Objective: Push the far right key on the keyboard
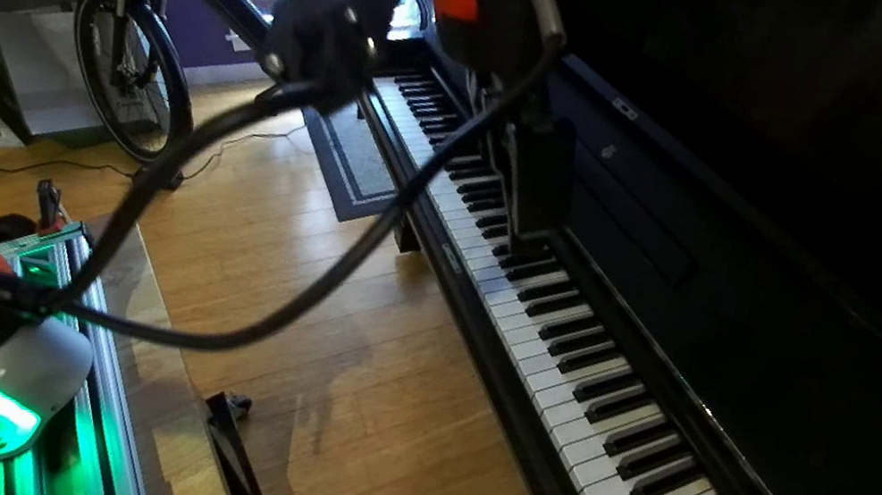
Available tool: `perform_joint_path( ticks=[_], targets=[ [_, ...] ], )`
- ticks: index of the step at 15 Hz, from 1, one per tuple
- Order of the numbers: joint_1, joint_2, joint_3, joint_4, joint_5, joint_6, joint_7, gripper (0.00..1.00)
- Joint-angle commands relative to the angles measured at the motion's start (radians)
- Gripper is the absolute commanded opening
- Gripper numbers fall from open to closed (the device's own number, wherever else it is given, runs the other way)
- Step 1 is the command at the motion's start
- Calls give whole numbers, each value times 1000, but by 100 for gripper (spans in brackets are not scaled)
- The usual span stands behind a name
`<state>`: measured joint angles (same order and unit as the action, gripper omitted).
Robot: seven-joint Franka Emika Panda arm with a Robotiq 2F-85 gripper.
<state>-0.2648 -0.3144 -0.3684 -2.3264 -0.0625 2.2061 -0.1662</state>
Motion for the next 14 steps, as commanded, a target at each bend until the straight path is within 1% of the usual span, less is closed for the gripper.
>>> perform_joint_path(
  ticks=[1,3,4,5,6,7,9,10,12,14],
  targets=[
    [-56,163,18,94,-77,-13,114,100],
    [-63,234,14,134,-87,-4,158,100],
    [-62,271,11,155,-78,17,168,75],
    [-61,303,9,171,-74,39,166,74],
    [-61,335,9,191,-66,40,177,68],
    [-63,366,6,213,-54,45,172,58],
    [-71,440,2,276,-4,20,120,44],
    [-77,465,1,295,7,20,115,34],
    [-96,520,-1,340,25,47,113,19],
    [-121,571,5,379,54,81,69,6]
  ],
)
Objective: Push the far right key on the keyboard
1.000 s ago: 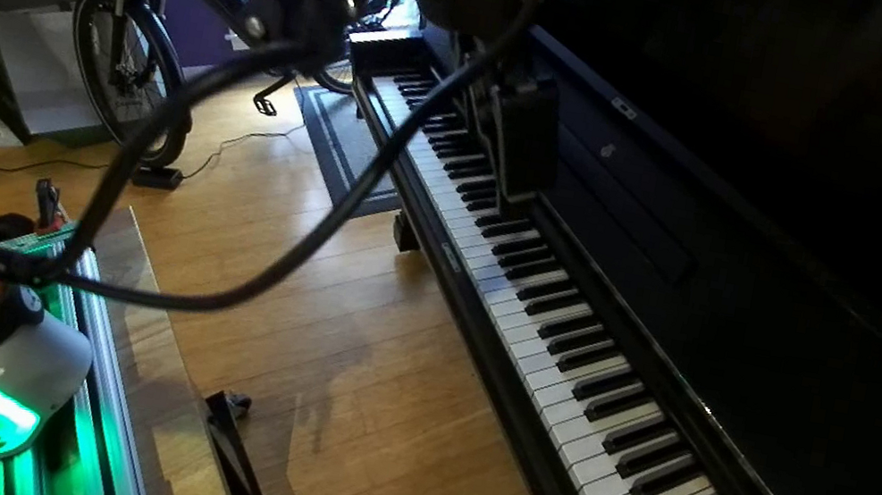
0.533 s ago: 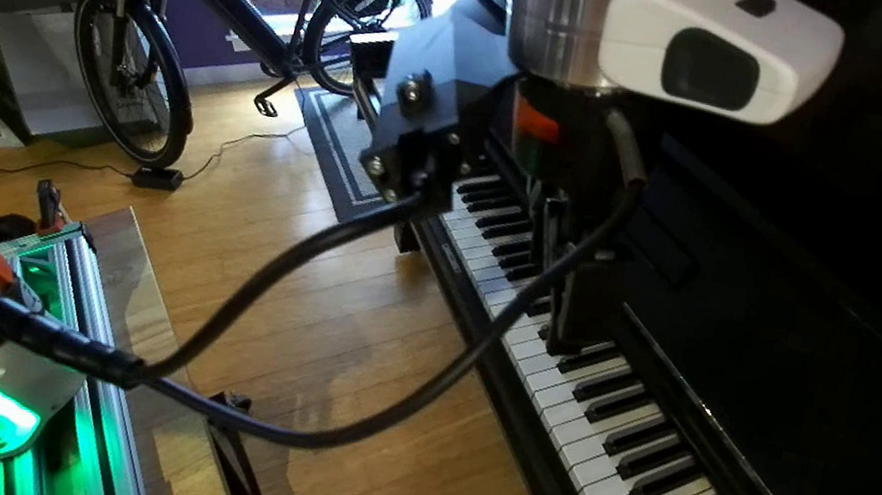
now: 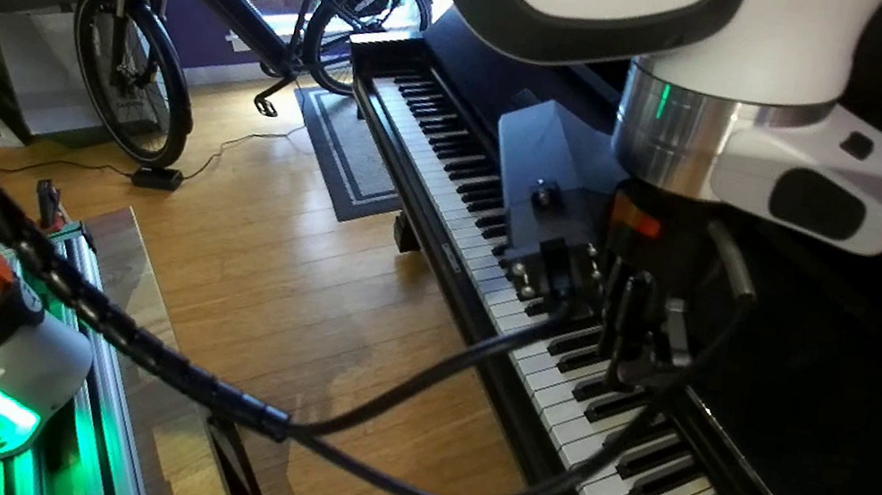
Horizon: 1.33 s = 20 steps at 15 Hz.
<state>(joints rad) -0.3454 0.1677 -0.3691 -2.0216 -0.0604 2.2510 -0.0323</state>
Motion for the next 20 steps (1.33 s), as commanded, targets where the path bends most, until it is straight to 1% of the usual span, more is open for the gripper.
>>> perform_joint_path(
  ticks=[1,3,7,8,11,14,15,16,18,20],
  targets=[
    [-56,115,7,98,75,36,-73,1],
    [-85,177,17,144,121,49,-101,0],
    [-132,283,25,208,150,113,-113,0],
    [-149,311,32,230,164,112,-118,0],
    [-187,408,45,309,184,140,-98,0],
    [-227,487,50,395,208,134,-54,0],
    [-256,503,62,440,249,86,-37,0],
    [-212,447,47,350,186,129,-52,1],
    [-241,480,56,399,210,118,-42,1],
    [-253,490,60,418,216,112,-40,1]
  ],
)
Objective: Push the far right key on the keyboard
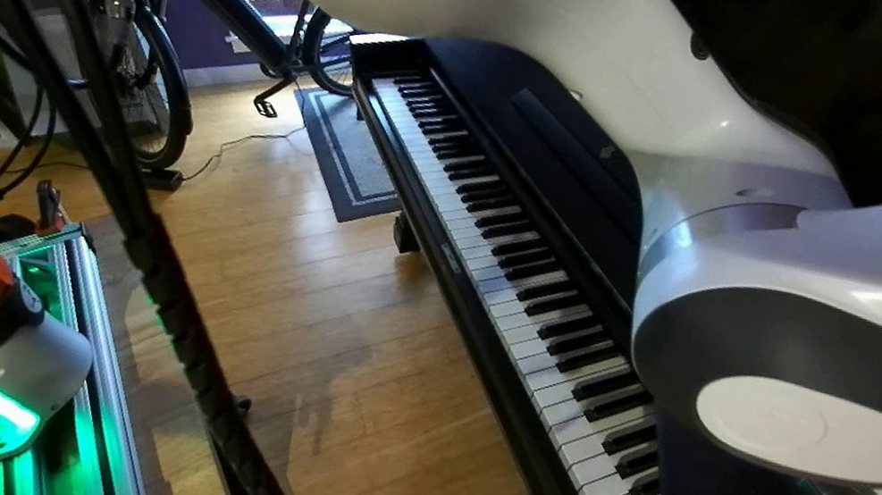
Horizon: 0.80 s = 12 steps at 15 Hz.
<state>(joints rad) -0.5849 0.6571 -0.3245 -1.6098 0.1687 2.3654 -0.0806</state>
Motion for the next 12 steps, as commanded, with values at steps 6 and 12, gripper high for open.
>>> perform_joint_path(
  ticks=[6,12],
  targets=[
    [-14,60,8,62,-34,30,21,0],
    [-37,189,-7,176,-109,33,5,0]
  ],
)
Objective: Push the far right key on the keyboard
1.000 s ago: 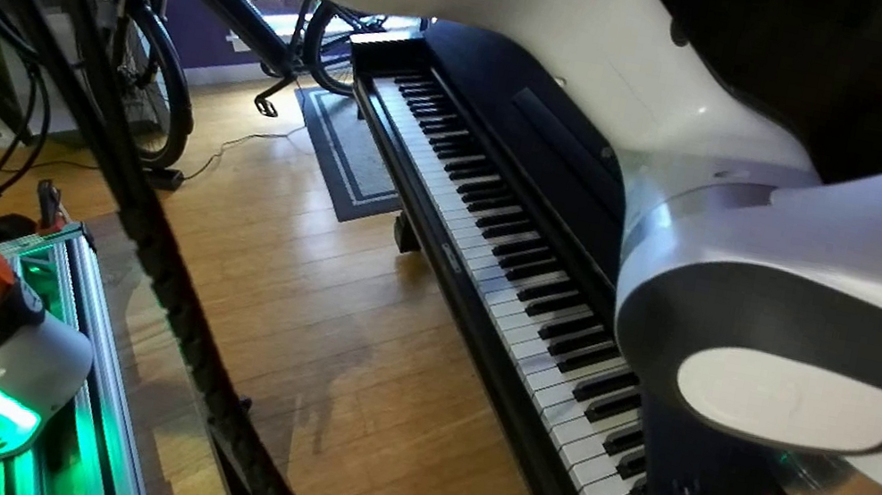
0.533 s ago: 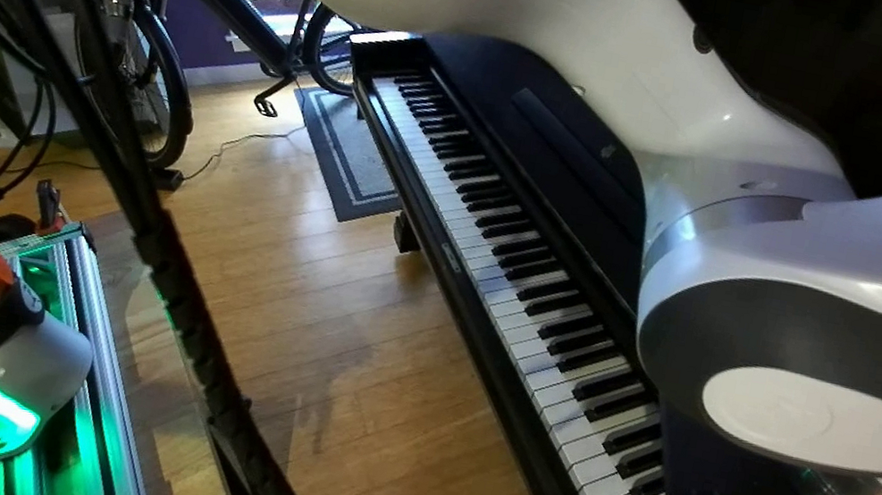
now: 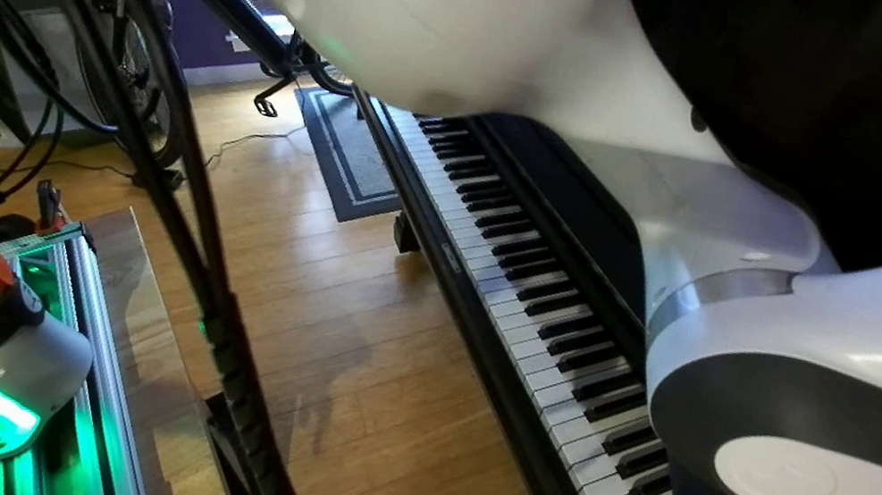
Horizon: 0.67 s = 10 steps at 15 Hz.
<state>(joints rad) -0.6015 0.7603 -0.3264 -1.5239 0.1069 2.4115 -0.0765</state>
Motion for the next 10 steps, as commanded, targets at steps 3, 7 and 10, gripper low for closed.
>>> perform_joint_path(
  ticks=[3,7,10],
  targets=[
    [-41,151,-4,172,-78,-57,-1,0],
    [-54,232,-17,272,-140,-114,-6,0],
    [-68,288,-15,347,-170,-136,-12,0]
  ],
)
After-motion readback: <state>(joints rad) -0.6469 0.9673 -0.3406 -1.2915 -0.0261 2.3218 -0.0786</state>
